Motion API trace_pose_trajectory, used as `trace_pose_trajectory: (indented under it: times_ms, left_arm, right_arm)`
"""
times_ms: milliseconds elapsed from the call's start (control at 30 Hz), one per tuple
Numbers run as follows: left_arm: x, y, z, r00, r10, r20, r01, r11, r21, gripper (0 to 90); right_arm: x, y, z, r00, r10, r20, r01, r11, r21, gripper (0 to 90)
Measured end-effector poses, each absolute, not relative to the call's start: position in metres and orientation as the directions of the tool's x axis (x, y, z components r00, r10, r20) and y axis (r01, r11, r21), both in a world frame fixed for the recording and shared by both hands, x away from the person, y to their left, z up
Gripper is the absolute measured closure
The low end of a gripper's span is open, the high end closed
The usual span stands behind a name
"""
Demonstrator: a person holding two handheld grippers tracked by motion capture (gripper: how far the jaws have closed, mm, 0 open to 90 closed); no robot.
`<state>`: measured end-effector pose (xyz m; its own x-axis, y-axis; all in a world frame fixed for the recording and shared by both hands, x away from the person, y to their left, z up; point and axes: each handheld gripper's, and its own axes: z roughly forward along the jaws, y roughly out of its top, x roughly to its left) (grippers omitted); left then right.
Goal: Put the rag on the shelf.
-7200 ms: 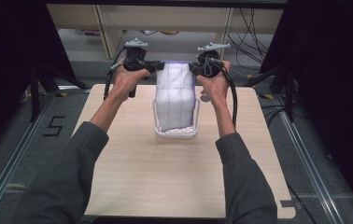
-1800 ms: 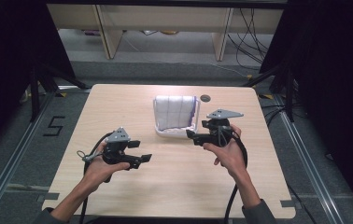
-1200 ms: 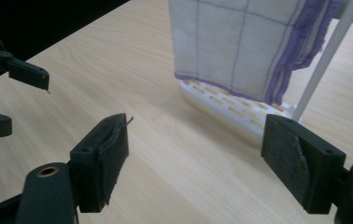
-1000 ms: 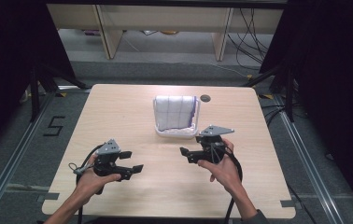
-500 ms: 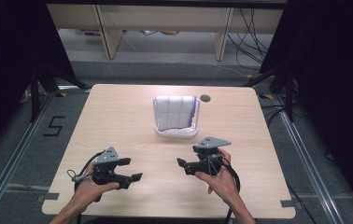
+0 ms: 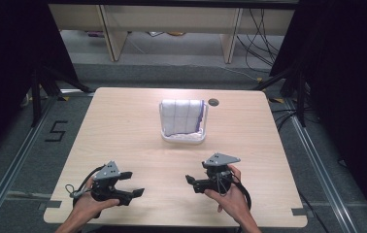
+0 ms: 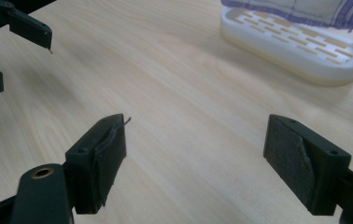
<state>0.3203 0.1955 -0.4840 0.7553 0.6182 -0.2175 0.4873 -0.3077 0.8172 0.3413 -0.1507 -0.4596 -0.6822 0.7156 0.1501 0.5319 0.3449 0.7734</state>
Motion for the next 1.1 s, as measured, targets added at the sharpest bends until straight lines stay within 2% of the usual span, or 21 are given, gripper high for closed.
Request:
trace_pose_trajectory:
  times_ms: [600,1100]
  left_arm:
    - [0.298,0.201,-0.501,0.742,0.636,-0.212,0.498,-0.310,0.810,18.6]
    - [0.299,0.201,-0.502,0.749,0.630,-0.205,0.502,-0.339,0.795,17.9]
  right_arm:
    - [0.305,-0.154,-0.485,-0.691,0.706,0.151,0.571,0.406,0.714,18.6]
    - [0.300,-0.156,-0.493,-0.707,0.692,0.144,0.563,0.428,0.708,17.3]
